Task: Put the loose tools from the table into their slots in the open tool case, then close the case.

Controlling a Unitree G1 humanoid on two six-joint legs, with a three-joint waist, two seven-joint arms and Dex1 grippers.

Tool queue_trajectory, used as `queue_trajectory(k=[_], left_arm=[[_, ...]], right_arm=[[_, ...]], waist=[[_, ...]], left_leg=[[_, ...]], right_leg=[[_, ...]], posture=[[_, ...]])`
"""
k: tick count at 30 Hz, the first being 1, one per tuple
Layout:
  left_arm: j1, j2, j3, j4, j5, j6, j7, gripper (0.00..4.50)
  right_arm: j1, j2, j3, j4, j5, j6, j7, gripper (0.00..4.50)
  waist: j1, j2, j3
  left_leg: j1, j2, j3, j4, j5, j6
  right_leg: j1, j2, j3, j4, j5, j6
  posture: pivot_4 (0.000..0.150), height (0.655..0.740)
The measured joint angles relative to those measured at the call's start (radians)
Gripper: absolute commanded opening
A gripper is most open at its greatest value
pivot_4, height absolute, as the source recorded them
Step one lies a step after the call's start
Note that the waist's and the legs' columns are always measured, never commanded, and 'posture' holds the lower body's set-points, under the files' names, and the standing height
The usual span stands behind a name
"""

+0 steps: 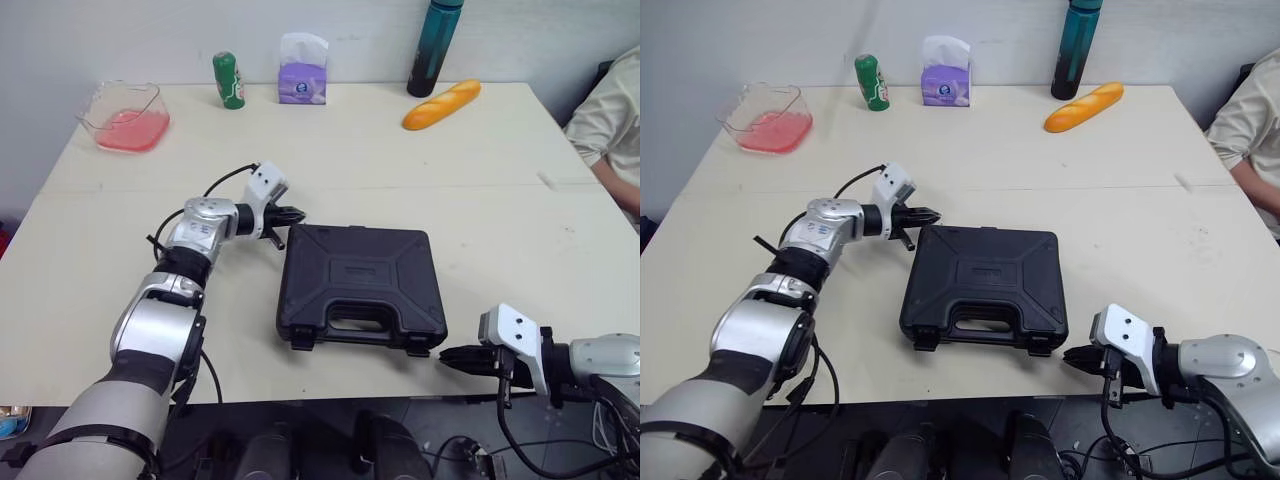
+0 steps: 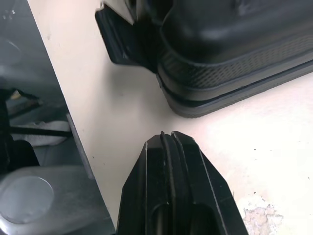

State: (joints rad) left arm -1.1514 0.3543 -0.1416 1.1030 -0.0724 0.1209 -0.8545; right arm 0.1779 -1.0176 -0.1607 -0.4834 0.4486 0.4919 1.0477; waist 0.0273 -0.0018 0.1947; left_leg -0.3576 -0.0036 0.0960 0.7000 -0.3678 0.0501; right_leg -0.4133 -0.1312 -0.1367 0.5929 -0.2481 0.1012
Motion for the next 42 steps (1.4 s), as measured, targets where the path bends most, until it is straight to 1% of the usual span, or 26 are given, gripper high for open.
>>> queue_trajectory(k=[4, 7, 11, 13, 16, 18, 23, 26, 30, 32, 34, 35, 38, 40, 42], left_arm=[[-0.015, -0.011, -0.001, 0.03, 0.029, -0.047, -0.067, 0.02], [-0.015, 0.008, -0.011, 0.03, 0.057, -0.071, -0.116, 0.02], [0.03, 0.031, -0.038, -0.046, 0.079, -0.083, -0.227, 0.02], [0.081, 0.061, -0.043, -0.13, 0.077, -0.076, -0.294, 0.02], [0.242, 0.151, -0.068, -0.411, 0.057, -0.01, -0.432, 0.02], [0.367, 0.2, -0.081, -0.607, 0.032, 0.07, -0.491, 0.02], [0.55, 0.284, -0.094, -0.969, -0.042, 0.266, -0.544, 0.02], [0.584, 0.307, -0.094, -1.084, -0.058, 0.324, -0.533, 0.02], [0.572, 0.315, -0.093, -1.099, -0.071, 0.347, -0.512, 0.02], [0.517, 0.316, -0.086, -1.075, -0.102, 0.377, -0.519, 0.02], [0.442, 0.302, -0.062, -1.05, -0.14, 0.41, -0.525, 0.02], [0.391, 0.275, -0.049, -1.036, -0.166, 0.434, -0.524, 0.02], [0.246, 0.124, -0.038, -0.968, -0.212, 0.471, -0.482, 0.02], [0.193, 0.029, -0.062, -0.892, -0.2, 0.443, -0.435, 0.02], [0.171, -0.04, -0.101, -0.814, -0.174, 0.4, -0.402, 0.02]], right_arm=[[-0.024, 0.008, 0.015, -0.007, 0.005, 0.012, 0.005, 0.0], [-0.073, 0.025, 0.053, 0.012, -0.011, 0.012, -0.001, 0.0], [-0.153, 0.046, 0.077, 0.065, -0.052, 0.01, -0.033, 0.0], [-0.175, 0.046, 0.08, 0.085, -0.074, 0.005, -0.039, 0.0], [-0.224, 0.045, 0.107, 0.138, -0.123, -0.038, -0.039, 0.0], [-0.25, 0.046, 0.12, 0.175, -0.15, -0.058, -0.039, 0.0], [-0.301, 0.063, 0.126, 0.219, -0.175, -0.06, -0.051, 0.0], [-0.311, 0.078, 0.127, 0.219, -0.181, -0.056, -0.061, 0.0], [-0.266, 0.067, 0.104, 0.206, -0.181, -0.048, -0.061, 0.0], [-0.216, 0.056, 0.056, 0.199, -0.182, -0.029, -0.069, 0.0], [-0.203, 0.056, 0.018, 0.193, -0.181, -0.014, -0.09, 0.0], [-0.197, 0.058, -0.006, 0.188, -0.179, -0.001, -0.104, 0.0], [-0.194, 0.071, -0.041, 0.143, -0.155, 0.042, -0.134, 0.0], [-0.193, 0.087, -0.044, 0.116, -0.137, 0.077, -0.151, 0.0], [-0.196, 0.101, -0.044, 0.099, -0.122, 0.109, -0.171, 0.0]], waist=[[0.0, 0.0, 0.0], [-0.001, -0.001, 0.001], [-0.004, -0.001, 0.001], [-0.006, -0.001, 0.001], [-0.017, -0.001, 0.001], [-0.018, 0.0, 0.001], [-0.007, 0.0, 0.001], [0.0, 0.0, 0.002], [0.0, 0.0, 0.002], [0.002, 0.0, 0.002], [0.0, 0.0, 0.002], [0.002, 0.0, 0.002], [0.006, 0.0, 0.002], [0.005, 0.0, 0.002], [0.003, 0.0, 0.002]], left_leg=[[0.0, 0.0, 0.0, 0.0, 0.0, 0.0], [0.0, 0.0, 0.0, 0.0, 0.0, 0.0], [0.0, 0.0, 0.0, 0.0, 0.0, 0.0], [0.0, 0.001, 0.0, 0.0, 0.0, -0.001], [0.0, 0.001, 0.0, -0.001, -0.001, -0.001], [0.0, 0.001, 0.0, 0.0, 0.0, -0.001], [-0.002, 0.001, -0.004, 0.003, 0.0, -0.001], [-0.002, 0.001, -0.004, 0.003, 0.0, -0.001], [-0.002, 0.001, -0.005, 0.003, 0.0, 0.0], [-0.003, 0.001, -0.005, 0.003, 0.0, 0.0], [-0.003, 0.0, -0.004, 0.004, 0.0, 0.0], [-0.003, 0.0, -0.004, 0.004, 0.0, 0.001], [-0.002, 0.0, -0.004, 0.004, 0.001, 0.001], [-0.002, -0.001, -0.004, 0.003, 0.001, 0.001], [-0.002, -0.001, -0.003, 0.003, 0.001, 0.001]], right_leg=[[0.0, -0.001, 0.0, 0.0, 0.0, 0.0], [0.0, -0.001, 0.0, 0.0, 0.0, 0.0], [0.0, -0.001, 0.0, 0.0, 0.0, 0.0], [-0.001, 0.0, 0.0, 0.0, 0.0, 0.0], [-0.001, 0.0, 0.001, 0.0, 0.0, 0.0], [-0.001, 0.0, 0.001, 0.0, 0.0, 0.0], [0.0, -0.002, 0.005, 0.001, 0.0, -0.001], [0.0, -0.002, 0.005, 0.001, 0.0, -0.001], [0.001, -0.002, 0.004, 0.0, 0.0, -0.001], [0.0, -0.002, 0.004, 0.0, 0.0, -0.001], [0.001, -0.002, 0.003, 0.001, 0.0, 0.0], [0.001, -0.002, 0.003, 0.001, 0.0, 0.0], [0.002, -0.001, 0.003, 0.0, 0.0, 0.001], [0.002, 0.0, 0.002, 0.0, 0.0, 0.001], [0.001, 0.0, 0.001, 0.0, 0.001, 0.001]], posture=[[0.15, 0.7327], [0.15, 0.7327], [0.15, 0.7327], [0.15, 0.7327], [0.15, 0.7327], [0.15, 0.7327], [0.15, 0.7327], [0.15, 0.7327], [0.15, 0.7327], [0.15, 0.7327], [0.15, 0.7327], [0.15, 0.7327], [0.15, 0.7327], [0.15, 0.7327], [0.15, 0.7327]])
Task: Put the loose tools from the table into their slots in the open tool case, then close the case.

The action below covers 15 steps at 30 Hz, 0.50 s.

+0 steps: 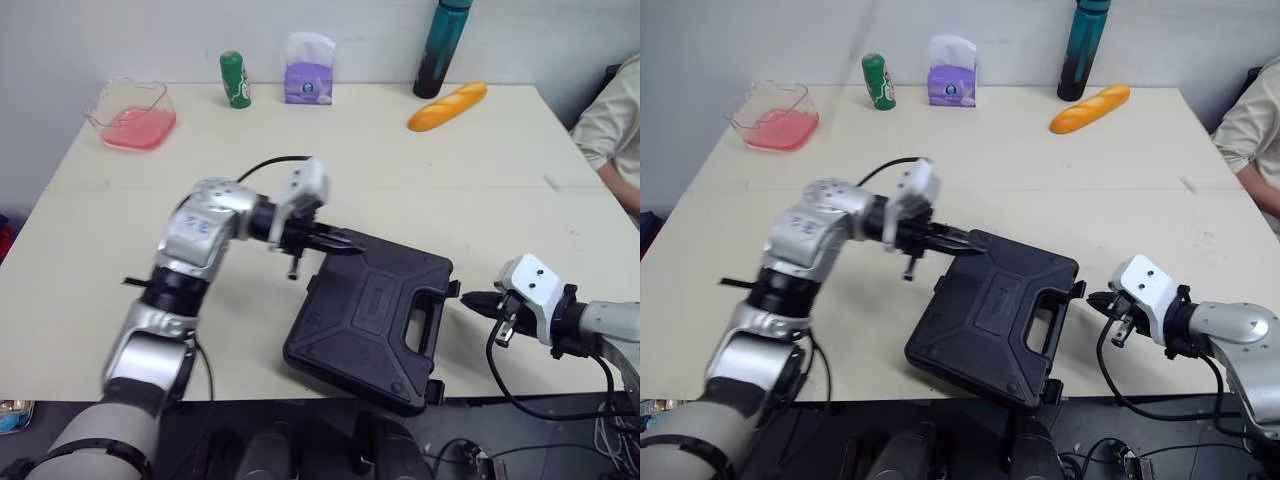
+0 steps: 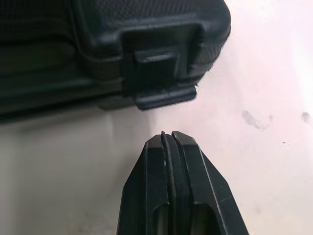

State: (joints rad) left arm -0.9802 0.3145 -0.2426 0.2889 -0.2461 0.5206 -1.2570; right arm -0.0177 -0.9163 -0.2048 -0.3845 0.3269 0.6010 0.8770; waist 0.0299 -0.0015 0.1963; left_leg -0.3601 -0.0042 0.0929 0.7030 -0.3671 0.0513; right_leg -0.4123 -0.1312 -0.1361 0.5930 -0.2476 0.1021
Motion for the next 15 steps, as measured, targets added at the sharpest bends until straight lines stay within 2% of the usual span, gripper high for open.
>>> queue_trajectory(k=[5, 8, 11, 15], left_arm=[[-0.085, -0.15, -0.122, 0.252, 0.126, -0.114, 0.077, 0.02], [-0.119, -0.183, -0.155, 0.321, 0.174, -0.208, 0.088, 0.02], [-0.144, -0.201, -0.206, 0.393, 0.247, -0.384, 0.126, 0.02], [-0.15, -0.206, -0.255, 0.435, 0.327, -0.557, 0.168, 0.02]], right_arm=[[-0.037, 0.017, 0.002, -0.006, 0.018, 0.065, -0.041, 0.0], [-0.042, 0.019, 0.002, -0.015, 0.03, 0.083, -0.05, 0.0], [-0.042, 0.025, 0.005, -0.042, 0.042, 0.101, -0.059, 0.0], [-0.044, 0.028, 0.006, -0.061, 0.055, 0.121, -0.069, 0.0]], waist=[[-0.004, 0.0, 0.0], [-0.003, 0.0, 0.0], [-0.001, 0.0, 0.0], [-0.001, -0.008, -0.012]], left_leg=[[0.0, 0.0, 0.001, -0.001, 0.0, 0.0], [0.0, 0.0, 0.0, -0.001, 0.0, 0.0], [0.002, 0.0, 0.0, -0.001, 0.0, 0.0], [0.006, 0.001, -0.001, -0.001, -0.002, 0.001]], right_leg=[[-0.001, 0.0, 0.0, 0.0, 0.0, 0.001], [-0.001, 0.0, 0.0, -0.001, 0.0, 0.0], [0.001, -0.002, 0.001, -0.002, 0.0, 0.0], [0.005, -0.009, 0.004, -0.006, 0.0, 0.0]], posture=[[0.15, 0.7327], [0.15, 0.7327], [0.15, 0.7327], [0.15, 0.7327]])
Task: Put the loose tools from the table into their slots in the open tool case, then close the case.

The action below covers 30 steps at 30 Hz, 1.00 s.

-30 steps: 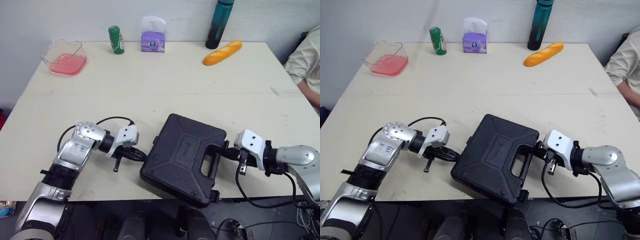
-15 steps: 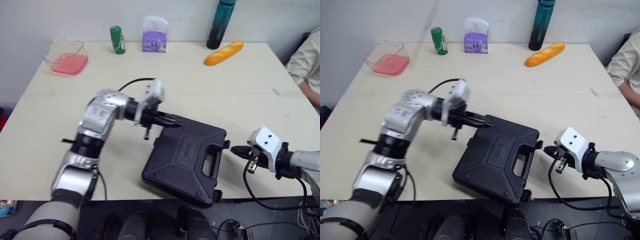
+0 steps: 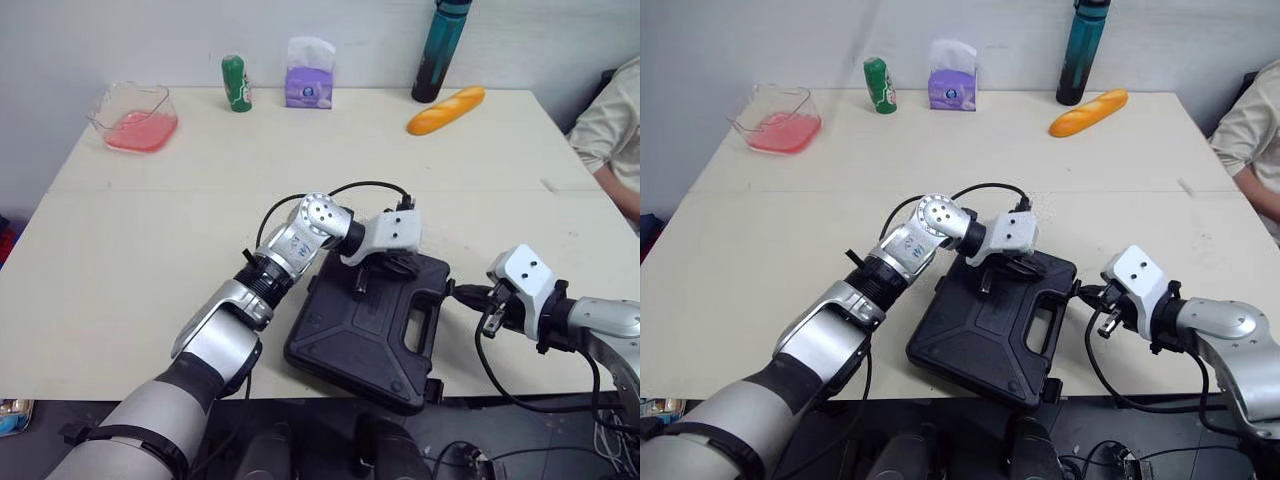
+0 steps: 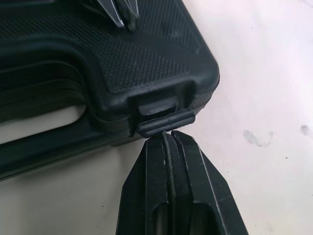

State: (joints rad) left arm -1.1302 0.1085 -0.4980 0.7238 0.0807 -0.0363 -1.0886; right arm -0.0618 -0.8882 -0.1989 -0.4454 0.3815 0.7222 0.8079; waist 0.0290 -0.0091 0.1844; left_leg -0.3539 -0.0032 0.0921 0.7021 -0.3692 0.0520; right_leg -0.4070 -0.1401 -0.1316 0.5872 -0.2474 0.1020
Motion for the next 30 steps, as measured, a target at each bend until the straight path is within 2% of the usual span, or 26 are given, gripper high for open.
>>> queue_trajectory(k=[5, 16, 22, 30], left_arm=[[0.009, -0.001, -0.01, 0.023, 0.027, -0.065, 0.008, 0.02], [0.009, -0.024, -0.009, 0.04, 0.04, -0.074, 0.021, 0.02], [0.023, -0.035, 0.035, 0.026, 0.02, -0.008, -0.015, 0.02], [0.031, -0.038, 0.046, 0.018, 0.032, -0.012, -0.017, 0.02]], right_arm=[[-0.038, 0.009, 0.005, -0.003, 0.016, 0.022, -0.015, 0.0], [-0.094, 0.022, 0.062, -0.029, 0.032, 0.036, -0.031, 0.0], [0.006, -0.066, -0.074, 0.011, 0.025, 0.041, -0.006, 0.0], [0.033, -0.033, 0.009, 0.02, -0.001, 0.03, -0.022, 0.0]], waist=[[-0.002, -0.001, -0.012], [0.0, -0.006, -0.017], [0.0, -0.006, -0.018], [0.001, -0.006, -0.017]], left_leg=[[0.001, 0.0, -0.001, 0.0, -0.001, 0.0], [0.0, 0.0, -0.002, 0.0, -0.002, 0.001], [0.0, 0.0, -0.002, -0.001, -0.003, 0.002], [0.0, 0.0, -0.002, -0.001, -0.003, 0.002]], right_leg=[[0.0, -0.003, -0.001, 0.0, -0.001, -0.002], [0.001, -0.004, -0.002, -0.001, -0.001, -0.002], [0.001, -0.004, -0.003, -0.002, -0.001, -0.002], [0.001, -0.005, -0.003, -0.002, -0.001, -0.002]], posture=[[0.15, 0.7327], [0.15, 0.7327], [0.15, 0.7327], [0.15, 0.7327]])
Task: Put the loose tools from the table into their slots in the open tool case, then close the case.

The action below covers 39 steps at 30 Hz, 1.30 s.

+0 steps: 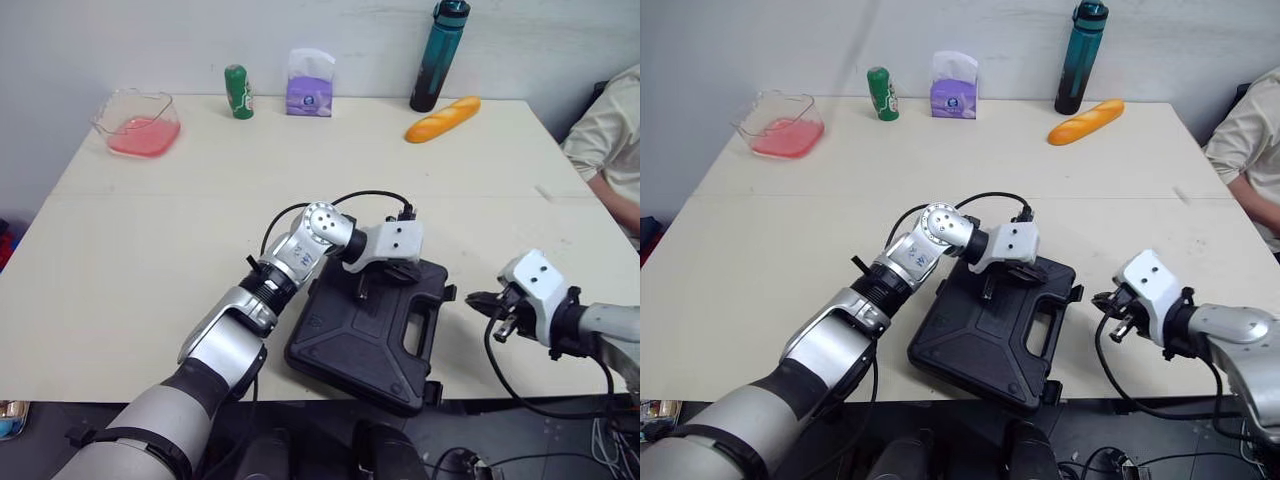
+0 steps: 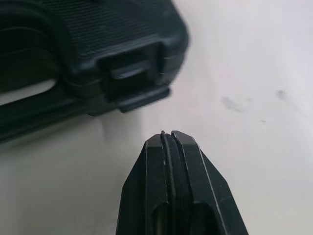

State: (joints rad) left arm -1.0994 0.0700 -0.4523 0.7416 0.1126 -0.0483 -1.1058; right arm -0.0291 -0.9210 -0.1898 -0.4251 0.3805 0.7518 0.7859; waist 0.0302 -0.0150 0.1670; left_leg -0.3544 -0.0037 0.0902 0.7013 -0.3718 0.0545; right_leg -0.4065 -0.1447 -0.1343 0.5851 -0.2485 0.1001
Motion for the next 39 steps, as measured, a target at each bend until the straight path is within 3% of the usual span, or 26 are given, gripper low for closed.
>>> queue_trajectory(k=[11, 21, 24, 29, 33, 39], left_arm=[[0.003, 0.005, -0.001, 0.004, 0.039, -0.073, 0.02, 0.02], [0.007, 0.004, 0.012, -0.009, 0.033, -0.034, 0.013, 0.02], [0.041, 0.049, 0.041, -0.115, -0.034, 0.077, -0.095, 0.02], [0.203, 0.232, 0.052, -0.502, -0.274, 0.381, -0.39, 0.02], [0.266, 0.334, 0.024, -0.821, -0.394, 0.555, -0.395, 0.02], [0.287, 0.338, -0.096, -0.896, -0.366, 0.614, -0.351, 0.02]], right_arm=[[-0.152, 0.069, 0.063, -0.007, 0.031, 0.124, -0.042, 0.0], [-0.126, 0.042, 0.042, -0.061, 0.036, 0.148, -0.039, 0.0], [-0.052, -0.007, -0.026, -0.125, 0.065, 0.143, 0.011, 0.0], [0.168, -0.06, -0.207, -0.21, 0.122, 0.157, 0.114, 0.0], [0.346, -0.063, -0.279, -0.329, 0.192, 0.176, 0.201, 0.0], [0.446, -0.074, -0.289, -0.404, 0.228, 0.185, 0.236, 0.0]], waist=[[-0.01, 0.0, 0.0], [-0.007, 0.001, 0.0], [-0.005, 0.005, 0.002], [-0.005, 0.014, 0.009], [0.003, 0.015, 0.01], [0.005, 0.014, 0.01]], left_leg=[[0.0, 0.001, 0.0, -0.001, 0.0, -0.001], [0.0, 0.002, 0.0, -0.002, -0.001, -0.002], [-0.002, 0.002, 0.0, -0.002, -0.001, -0.002], [-0.008, 0.002, 0.0, -0.001, 0.0, -0.002], [-0.009, 0.001, -0.003, 0.002, 0.0, -0.002], [-0.004, -0.001, -0.003, 0.002, -0.001, 0.001]], right_leg=[[-0.001, 0.0, 0.001, 0.0, 0.0, -0.001], [-0.002, 0.001, 0.0, 0.0, -0.001, -0.002], [-0.003, 0.002, 0.0, 0.0, -0.001, -0.002], [-0.007, 0.007, -0.001, 0.003, -0.001, -0.002], [-0.004, 0.012, -0.001, 0.002, 0.0, 0.0], [-0.001, 0.003, 0.005, -0.002, 0.002, 0.003]], posture=[[0.15, 0.7327], [0.15, 0.7327], [0.15, 0.7327], [0.15, 0.7327], [0.15, 0.7327], [0.15, 0.7327]])
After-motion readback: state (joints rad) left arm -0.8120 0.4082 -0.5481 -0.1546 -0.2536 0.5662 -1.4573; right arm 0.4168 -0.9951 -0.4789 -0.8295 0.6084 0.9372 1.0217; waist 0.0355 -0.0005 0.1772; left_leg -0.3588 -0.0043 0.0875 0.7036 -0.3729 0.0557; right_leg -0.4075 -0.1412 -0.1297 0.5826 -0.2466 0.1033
